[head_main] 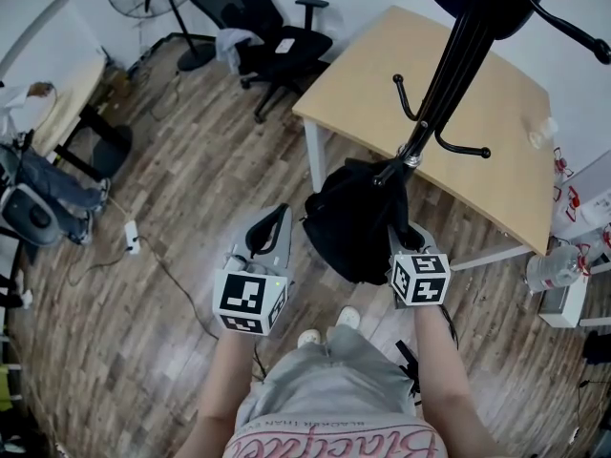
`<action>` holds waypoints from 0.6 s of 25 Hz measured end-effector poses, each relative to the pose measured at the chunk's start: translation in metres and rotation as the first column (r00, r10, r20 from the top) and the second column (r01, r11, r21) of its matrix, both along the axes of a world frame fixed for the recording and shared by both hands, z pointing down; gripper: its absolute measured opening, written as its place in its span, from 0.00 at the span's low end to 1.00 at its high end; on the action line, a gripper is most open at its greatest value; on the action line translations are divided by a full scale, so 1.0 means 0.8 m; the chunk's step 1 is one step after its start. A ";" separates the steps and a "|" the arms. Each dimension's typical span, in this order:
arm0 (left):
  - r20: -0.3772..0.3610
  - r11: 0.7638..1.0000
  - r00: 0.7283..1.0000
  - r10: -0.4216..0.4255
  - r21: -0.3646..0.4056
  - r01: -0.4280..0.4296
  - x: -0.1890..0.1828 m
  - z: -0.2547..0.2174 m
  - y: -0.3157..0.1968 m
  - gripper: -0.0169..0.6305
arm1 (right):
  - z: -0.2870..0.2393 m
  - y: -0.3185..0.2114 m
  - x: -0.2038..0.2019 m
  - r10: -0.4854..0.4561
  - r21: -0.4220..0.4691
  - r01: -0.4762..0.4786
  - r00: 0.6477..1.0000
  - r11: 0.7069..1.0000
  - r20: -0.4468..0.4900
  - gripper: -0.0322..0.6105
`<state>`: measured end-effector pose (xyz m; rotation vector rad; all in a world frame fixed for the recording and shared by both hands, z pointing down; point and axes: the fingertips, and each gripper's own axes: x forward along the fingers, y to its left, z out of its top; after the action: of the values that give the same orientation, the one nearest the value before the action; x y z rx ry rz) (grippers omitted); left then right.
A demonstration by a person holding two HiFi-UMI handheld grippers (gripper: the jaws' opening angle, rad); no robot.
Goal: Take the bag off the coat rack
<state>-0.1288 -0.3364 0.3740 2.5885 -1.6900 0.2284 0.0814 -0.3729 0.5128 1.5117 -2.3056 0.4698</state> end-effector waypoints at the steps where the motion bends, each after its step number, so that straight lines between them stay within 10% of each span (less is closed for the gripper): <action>1: -0.001 1.000 1.000 0.000 0.002 0.000 -0.001 -0.001 -0.001 0.06 | -0.003 0.002 0.000 0.003 -0.003 -0.003 1.000 1.000 0.009 0.15; 15: -0.011 0.999 1.000 -0.003 0.034 0.004 -0.011 -0.015 0.007 0.06 | -0.046 0.028 -0.006 -0.023 0.055 0.023 1.000 0.998 -0.004 0.14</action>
<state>-0.1376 -0.3305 0.3619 2.6057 -1.7094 0.1862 0.0766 -0.3506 0.4761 1.5079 -2.3492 0.4005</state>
